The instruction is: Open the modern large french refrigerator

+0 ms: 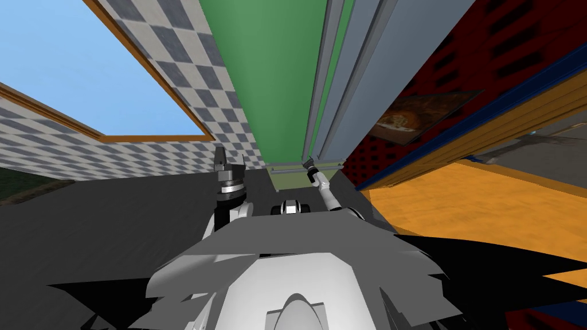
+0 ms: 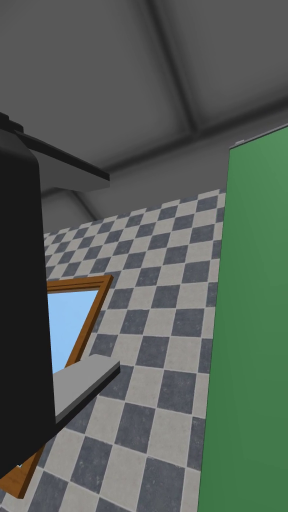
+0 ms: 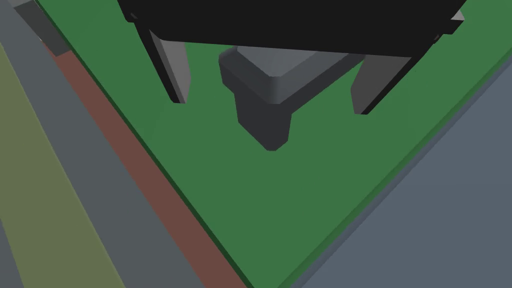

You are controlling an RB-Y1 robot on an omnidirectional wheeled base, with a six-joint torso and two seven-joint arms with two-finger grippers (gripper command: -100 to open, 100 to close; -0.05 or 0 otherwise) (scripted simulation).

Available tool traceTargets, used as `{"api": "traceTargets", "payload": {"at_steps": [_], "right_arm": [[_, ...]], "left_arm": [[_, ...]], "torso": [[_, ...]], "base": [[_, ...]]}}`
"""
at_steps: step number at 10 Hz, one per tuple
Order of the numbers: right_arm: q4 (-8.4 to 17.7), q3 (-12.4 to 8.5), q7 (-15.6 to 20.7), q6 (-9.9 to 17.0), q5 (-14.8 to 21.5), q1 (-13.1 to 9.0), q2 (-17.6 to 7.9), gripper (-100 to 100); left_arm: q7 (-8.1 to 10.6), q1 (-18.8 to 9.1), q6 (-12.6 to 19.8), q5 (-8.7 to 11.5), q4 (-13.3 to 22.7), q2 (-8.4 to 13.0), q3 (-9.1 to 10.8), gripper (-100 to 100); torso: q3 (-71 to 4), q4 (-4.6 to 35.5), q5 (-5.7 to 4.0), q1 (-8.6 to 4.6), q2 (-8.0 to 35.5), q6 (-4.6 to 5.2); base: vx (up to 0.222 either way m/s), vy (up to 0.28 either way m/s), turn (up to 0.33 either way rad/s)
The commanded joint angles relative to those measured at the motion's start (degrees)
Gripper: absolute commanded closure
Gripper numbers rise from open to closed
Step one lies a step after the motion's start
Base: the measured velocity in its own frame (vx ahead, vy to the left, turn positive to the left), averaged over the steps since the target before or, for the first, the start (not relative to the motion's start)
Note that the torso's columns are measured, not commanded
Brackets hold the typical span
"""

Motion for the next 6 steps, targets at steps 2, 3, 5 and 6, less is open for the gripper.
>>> {"api": "traceTargets", "payload": {"at_steps": [2,3,5,6], "right_arm": [[-0.36,-1.29,0.42,2.21,0.34,-0.01,0.45,100],[-0.36,-1.29,0.42,2.21,0.34,-0.01,0.45,100],[-0.76,-2.43,0.82,4.37,0.69,0.16,0.97,100],[-0.95,-3.0,1.03,5.45,0.86,0.24,1.23,100]], "left_arm": [[0.0,0.0,0.0,0.0,0.0,0.0,0.0,0],[0.0,0.0,0.0,0.0,0.0,-0.02,-0.01,0],[0.0,-0.02,0.0,0.0,0.0,-0.02,-0.02,0],[0.0,-0.02,0.0,0.0,0.0,-0.02,-0.02,0]], "torso": [[0.14,-0.01,-0.02,0.03,0.25,-0.06],[0.27,0.08,0.13,0.58,0.49,-0.01],[0.41,0.14,0.11,0.53,0.68,-0.27],[0.37,0.17,0.12,0.55,0.62,-0.32]], "base": [[-0.027,0.08,-0.087],[-0.109,0.2,-0.127],[-0.164,0.213,-0.109],[-0.176,0.21,-0.12]]}}
